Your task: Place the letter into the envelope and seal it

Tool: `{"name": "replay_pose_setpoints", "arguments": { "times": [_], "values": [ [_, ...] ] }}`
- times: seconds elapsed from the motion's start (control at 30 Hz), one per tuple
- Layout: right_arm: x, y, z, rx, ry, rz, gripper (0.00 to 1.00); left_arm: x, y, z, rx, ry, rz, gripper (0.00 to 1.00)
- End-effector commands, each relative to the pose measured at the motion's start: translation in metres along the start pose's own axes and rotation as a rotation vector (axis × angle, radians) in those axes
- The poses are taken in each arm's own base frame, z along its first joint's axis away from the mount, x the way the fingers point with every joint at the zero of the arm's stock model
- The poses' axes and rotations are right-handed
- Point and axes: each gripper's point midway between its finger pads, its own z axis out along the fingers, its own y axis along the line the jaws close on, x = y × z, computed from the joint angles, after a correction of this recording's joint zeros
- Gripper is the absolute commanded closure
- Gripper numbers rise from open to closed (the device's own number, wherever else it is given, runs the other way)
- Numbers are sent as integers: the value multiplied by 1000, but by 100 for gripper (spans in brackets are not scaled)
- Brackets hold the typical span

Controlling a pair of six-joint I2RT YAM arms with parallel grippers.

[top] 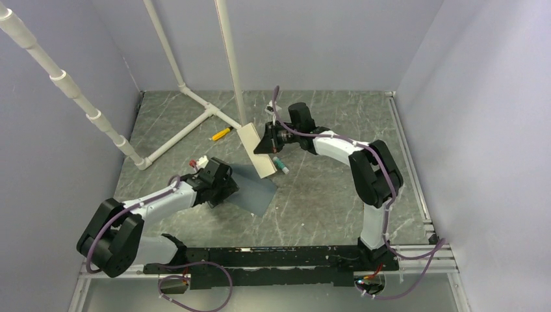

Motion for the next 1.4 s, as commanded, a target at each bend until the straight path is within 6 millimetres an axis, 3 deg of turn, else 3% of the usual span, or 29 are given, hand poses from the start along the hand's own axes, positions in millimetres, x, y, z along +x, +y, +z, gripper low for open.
{"name": "replay_pose_setpoints", "arguments": {
  "times": [0.0,0.3,0.47,0.57,0.93,1.1,1.37],
  "values": [
    [-3,-9,15,-13,-3,-49,100,11,48,9,-210,27,-2,31],
    [13,-39,33,95,21,-66,100,8,50,13,-232,32,39,39],
    [12,-72,22,310,-30,-82,100,-10,30,16,-126,81,62,44],
    [16,-79,12,381,-54,-77,100,-19,14,18,-69,109,116,44],
    [58,-44,-1,396,-107,21,100,-16,-39,40,91,239,221,45],
    [67,-33,1,380,-169,110,100,-18,-35,35,82,225,237,41],
    [81,-43,-11,466,-243,267,100,-4,-10,10,72,227,191,37]
  ]
}}
